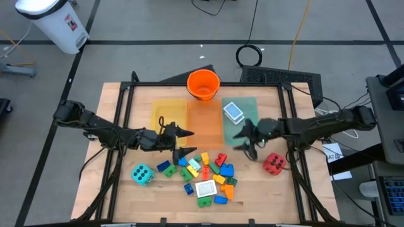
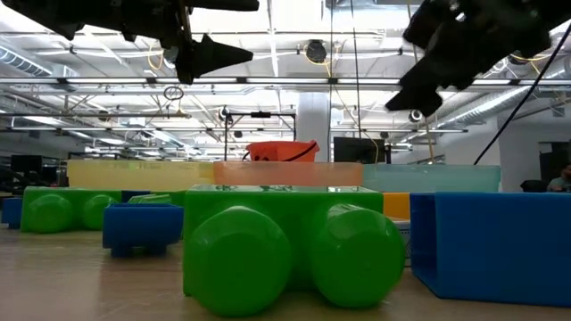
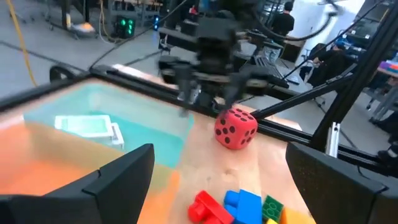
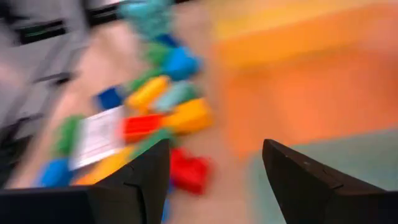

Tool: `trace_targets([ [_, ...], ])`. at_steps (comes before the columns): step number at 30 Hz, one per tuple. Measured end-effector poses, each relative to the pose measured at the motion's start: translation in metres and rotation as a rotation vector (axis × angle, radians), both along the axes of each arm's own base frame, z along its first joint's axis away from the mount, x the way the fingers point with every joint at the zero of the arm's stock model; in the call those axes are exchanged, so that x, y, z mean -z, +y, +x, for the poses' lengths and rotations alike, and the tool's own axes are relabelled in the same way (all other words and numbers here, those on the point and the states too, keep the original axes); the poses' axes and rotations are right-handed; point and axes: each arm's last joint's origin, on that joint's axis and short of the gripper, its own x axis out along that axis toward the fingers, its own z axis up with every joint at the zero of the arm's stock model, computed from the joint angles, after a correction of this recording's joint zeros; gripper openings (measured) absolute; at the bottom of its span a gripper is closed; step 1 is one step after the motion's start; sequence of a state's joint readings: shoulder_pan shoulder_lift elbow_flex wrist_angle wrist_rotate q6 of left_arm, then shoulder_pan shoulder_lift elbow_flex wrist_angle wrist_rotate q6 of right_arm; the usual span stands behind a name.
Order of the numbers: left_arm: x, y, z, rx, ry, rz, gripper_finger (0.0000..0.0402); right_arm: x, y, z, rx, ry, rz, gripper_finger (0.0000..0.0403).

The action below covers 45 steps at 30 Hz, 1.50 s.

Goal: Pick & Place Toys
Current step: Put the brown deck of cards into the blue bin

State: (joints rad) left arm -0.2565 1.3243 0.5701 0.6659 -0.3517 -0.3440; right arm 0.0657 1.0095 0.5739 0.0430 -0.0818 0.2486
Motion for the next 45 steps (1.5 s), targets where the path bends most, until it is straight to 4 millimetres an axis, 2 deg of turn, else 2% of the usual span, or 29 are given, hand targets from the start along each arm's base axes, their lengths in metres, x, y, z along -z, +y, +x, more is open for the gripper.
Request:
trace_targets([
  [6,0.003,-0.009,0.0,0.14,0.064,-0.056,0.0367,-0.006,0.038,-0.004,-0.088,-0.077,-0.046,0.0226],
  [9,-0.005,-0.028,0.008,0.2,0.13,-0.03,0.0367,-0.008,0.05,-0.006,-0.101,-0.105,-0.075,0.0226],
  [12,-0.019,-0.052,0.024,0.228,0.244,0.047,0.0367,-0.01,0.059,-0.009,-0.12,-0.131,-0.085,0.0226],
  [16,-0.02,-0.082,0.047,0.22,0.478,0.149,0.0367,-0.01,0.062,-0.01,-0.111,-0.135,-0.096,0.0226],
  [20,-0.009,-0.103,0.071,0.191,0.624,0.164,0.0367,-0.01,0.064,-0.011,-0.082,-0.134,-0.092,0.0226],
  [24,0.019,-0.122,0.087,0.227,0.761,0.178,0.0367,-0.01,0.068,-0.013,-0.1,-0.136,-0.089,0.0226],
  [28,0.045,-0.136,0.097,0.25,0.824,0.188,0.0367,-0.01,0.072,-0.014,-0.133,-0.144,-0.114,0.0226],
  [33,0.078,-0.14,0.102,0.234,0.901,0.192,0.0367,-0.01,0.074,-0.015,-0.147,-0.145,-0.113,0.0226],
  [39,0.083,-0.145,0.103,0.258,0.912,0.104,0.0367,-0.01,0.079,-0.017,-0.168,-0.146,-0.112,0.0226],
  [45,0.083,-0.148,0.098,0.2,0.925,0.115,0.0367,-0.01,0.082,-0.019,-0.182,-0.15,-0.109,0.0226],
])
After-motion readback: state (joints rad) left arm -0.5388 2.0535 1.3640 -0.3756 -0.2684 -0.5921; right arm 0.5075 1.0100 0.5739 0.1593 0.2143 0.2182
